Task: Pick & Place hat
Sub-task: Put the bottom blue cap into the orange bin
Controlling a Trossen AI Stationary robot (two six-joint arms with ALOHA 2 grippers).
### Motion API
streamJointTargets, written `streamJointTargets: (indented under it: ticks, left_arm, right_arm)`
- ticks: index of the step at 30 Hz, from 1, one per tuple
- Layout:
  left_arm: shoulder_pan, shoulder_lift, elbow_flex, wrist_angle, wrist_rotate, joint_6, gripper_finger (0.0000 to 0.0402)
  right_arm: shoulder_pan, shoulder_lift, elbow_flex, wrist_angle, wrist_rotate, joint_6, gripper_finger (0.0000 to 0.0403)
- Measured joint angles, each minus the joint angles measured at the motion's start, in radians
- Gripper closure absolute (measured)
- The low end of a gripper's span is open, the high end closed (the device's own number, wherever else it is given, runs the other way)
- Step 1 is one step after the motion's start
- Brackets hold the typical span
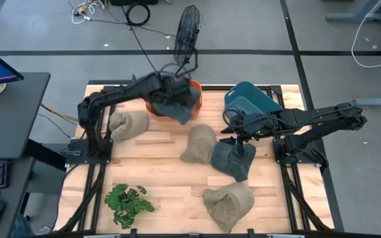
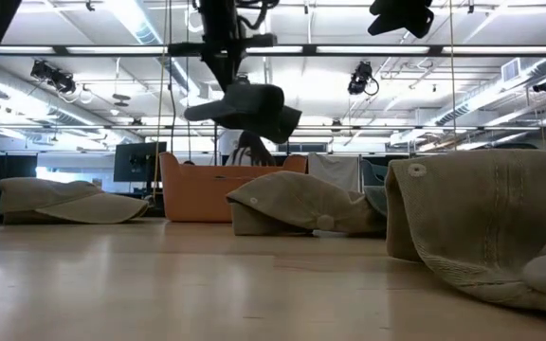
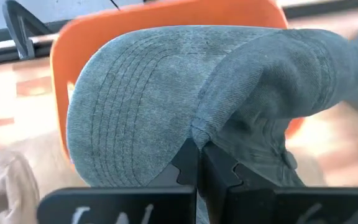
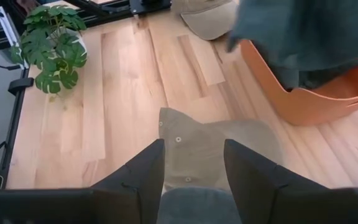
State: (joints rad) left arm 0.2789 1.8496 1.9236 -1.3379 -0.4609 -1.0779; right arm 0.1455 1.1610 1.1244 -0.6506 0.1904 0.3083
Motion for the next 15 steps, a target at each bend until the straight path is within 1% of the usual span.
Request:
streamJointTargets:
  ticks: [5, 9, 15]
  left_arm:
    - [0.101, 0.0, 0.0, 0.086, 0.002, 0.074, 0.0395]
    - [0.167, 0.0, 0.0, 0.118, 0.059, 0.076, 0.0395]
    - [0.183, 0.034, -0.001, 0.131, 0.065, 0.039, 0.0394]
  right_arm:
    - [0.0, 0.0, 0.0, 0.0, 0.0, -0.003, 0.0231]
    - [0.0, 0.0, 0.0, 0.002, 0.0, -0.003, 0.0231]
    - [0.0, 0.0, 0.0, 0.008, 0.001, -0.003, 0.0231]
